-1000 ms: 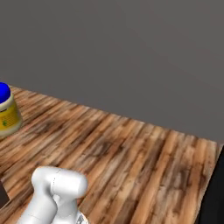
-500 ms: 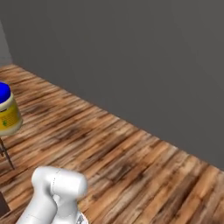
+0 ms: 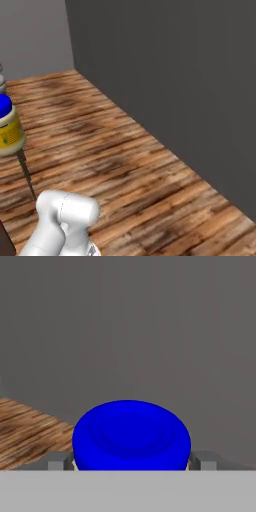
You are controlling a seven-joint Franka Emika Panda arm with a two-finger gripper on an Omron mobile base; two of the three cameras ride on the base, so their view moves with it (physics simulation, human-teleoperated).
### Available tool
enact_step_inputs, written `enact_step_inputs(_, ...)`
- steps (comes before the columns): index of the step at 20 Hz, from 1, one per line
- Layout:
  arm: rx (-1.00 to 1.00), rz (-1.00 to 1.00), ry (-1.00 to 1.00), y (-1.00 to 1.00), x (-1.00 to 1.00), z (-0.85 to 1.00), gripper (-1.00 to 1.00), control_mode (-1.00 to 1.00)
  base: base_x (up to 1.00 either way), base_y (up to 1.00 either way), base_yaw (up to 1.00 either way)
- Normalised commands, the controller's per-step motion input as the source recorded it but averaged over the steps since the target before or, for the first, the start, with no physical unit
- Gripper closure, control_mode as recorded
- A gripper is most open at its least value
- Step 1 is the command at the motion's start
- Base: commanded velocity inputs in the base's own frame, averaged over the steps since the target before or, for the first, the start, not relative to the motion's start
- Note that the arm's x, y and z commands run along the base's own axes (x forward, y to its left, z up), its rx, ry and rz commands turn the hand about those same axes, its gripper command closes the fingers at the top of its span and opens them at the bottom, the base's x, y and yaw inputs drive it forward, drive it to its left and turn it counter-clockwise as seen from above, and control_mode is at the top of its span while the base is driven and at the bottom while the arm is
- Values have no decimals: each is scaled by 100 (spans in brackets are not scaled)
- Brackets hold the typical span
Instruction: Move the oil and vinegar bottle and mayonnaise from the cabinet to the dining counter.
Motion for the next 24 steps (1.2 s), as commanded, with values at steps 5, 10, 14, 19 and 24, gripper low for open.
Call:
enact_step_inputs(5,0,0,0,0,0,0,100,100,100,-31,53)
enact_step_inputs(10,0,0,0,0,0,0,100,100,100,-53,52)
enact_step_inputs(14,0,0,0,0,0,0,100,100,100,-70,47)
enact_step_inputs(19,0,0,0,0,0,0,100,100,100,-81,43)
enact_step_inputs(24,0,0,0,0,0,0,100,100,100,-76,45)
